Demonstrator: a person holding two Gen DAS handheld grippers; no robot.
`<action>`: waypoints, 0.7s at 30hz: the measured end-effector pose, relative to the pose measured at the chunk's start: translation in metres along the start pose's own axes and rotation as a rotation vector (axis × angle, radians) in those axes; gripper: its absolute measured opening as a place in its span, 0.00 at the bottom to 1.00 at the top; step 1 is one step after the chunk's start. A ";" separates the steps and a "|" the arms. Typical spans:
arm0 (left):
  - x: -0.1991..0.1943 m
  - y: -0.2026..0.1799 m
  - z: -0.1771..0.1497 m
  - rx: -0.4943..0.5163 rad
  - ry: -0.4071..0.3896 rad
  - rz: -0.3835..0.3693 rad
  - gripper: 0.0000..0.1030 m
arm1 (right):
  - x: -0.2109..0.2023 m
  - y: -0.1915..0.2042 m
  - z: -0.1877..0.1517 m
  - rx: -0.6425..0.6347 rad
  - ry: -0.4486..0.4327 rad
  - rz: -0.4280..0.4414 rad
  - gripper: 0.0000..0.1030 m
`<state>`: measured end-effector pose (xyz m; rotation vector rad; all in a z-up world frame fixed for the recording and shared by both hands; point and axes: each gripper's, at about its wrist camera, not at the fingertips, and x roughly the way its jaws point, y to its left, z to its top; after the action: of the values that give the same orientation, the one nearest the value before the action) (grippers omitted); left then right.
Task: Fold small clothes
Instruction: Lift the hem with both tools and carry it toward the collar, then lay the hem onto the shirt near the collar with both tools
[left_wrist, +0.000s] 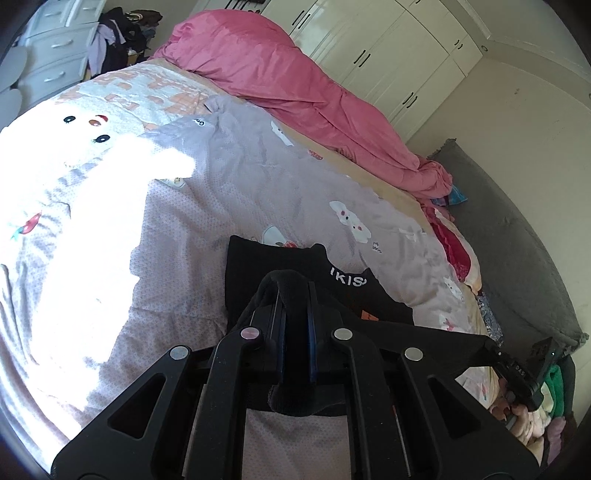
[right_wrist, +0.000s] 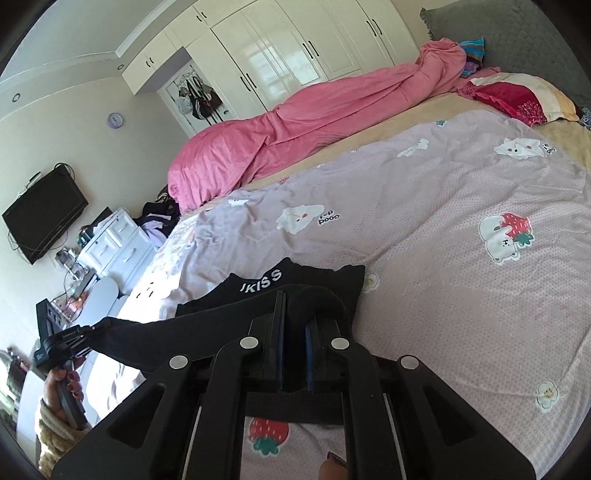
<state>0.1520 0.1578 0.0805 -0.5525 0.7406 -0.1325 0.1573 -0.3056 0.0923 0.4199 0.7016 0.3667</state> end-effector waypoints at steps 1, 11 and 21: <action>0.005 0.001 0.003 -0.002 0.005 0.005 0.03 | 0.004 -0.002 0.001 0.002 0.003 -0.005 0.07; 0.052 0.023 0.006 -0.030 0.061 0.052 0.03 | 0.054 -0.007 0.000 -0.019 0.062 -0.106 0.08; 0.044 0.034 0.007 -0.032 0.026 0.099 0.23 | 0.071 -0.013 -0.009 -0.010 0.078 -0.204 0.40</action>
<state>0.1871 0.1766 0.0402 -0.5441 0.7953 -0.0357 0.2037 -0.2815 0.0412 0.3223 0.8103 0.1946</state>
